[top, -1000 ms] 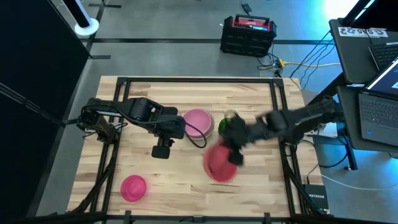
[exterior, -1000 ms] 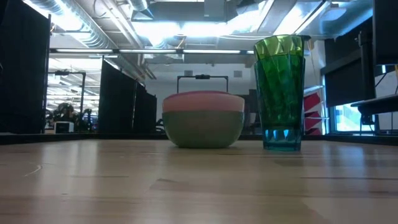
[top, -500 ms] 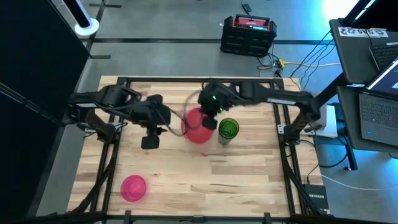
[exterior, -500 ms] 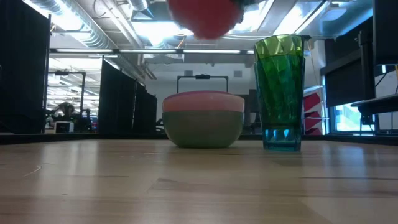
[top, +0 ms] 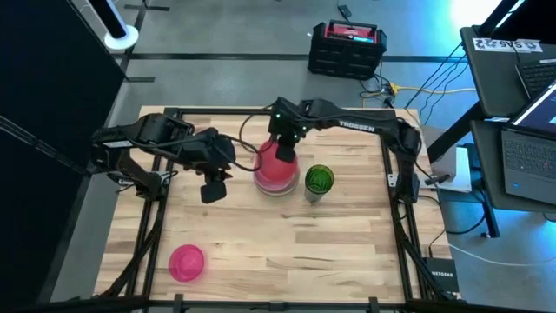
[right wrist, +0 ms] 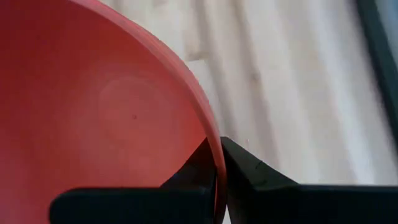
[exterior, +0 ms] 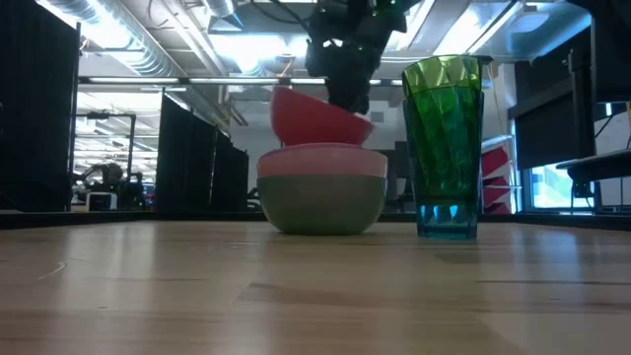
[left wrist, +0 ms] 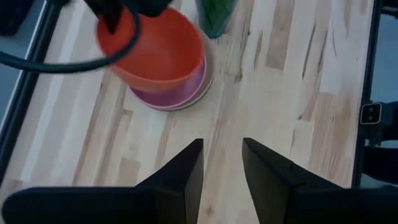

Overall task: Nest bowls inside each other
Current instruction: Stack the orange bowl on top of the pink bowl

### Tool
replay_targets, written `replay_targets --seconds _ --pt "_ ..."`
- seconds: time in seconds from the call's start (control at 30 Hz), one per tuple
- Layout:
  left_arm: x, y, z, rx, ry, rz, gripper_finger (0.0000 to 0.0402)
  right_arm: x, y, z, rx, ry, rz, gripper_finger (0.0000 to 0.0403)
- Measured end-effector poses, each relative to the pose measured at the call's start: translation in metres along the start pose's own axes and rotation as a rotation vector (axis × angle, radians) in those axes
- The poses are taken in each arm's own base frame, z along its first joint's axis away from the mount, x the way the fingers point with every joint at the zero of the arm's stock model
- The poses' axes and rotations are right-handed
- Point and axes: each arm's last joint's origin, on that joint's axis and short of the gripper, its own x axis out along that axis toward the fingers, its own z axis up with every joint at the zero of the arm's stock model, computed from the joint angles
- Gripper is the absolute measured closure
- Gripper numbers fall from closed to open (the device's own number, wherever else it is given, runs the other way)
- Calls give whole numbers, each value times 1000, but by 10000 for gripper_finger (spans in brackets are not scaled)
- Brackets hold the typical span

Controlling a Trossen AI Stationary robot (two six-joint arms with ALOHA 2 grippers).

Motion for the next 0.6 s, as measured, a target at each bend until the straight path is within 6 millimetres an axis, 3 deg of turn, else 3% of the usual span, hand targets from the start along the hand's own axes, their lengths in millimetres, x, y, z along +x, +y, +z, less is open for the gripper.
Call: replay_targets --seconds 0.23,0.37,0.6 --pt "0 0 0 -46 2 1 305 33 -6 -4 -25 82 66 402" --pt "1 0 0 -40 2 1 305 37 -8 -5 -22 93 79 393" --pt "1 0 0 -19 2 1 305 41 -7 -6 -8 110 113 306"
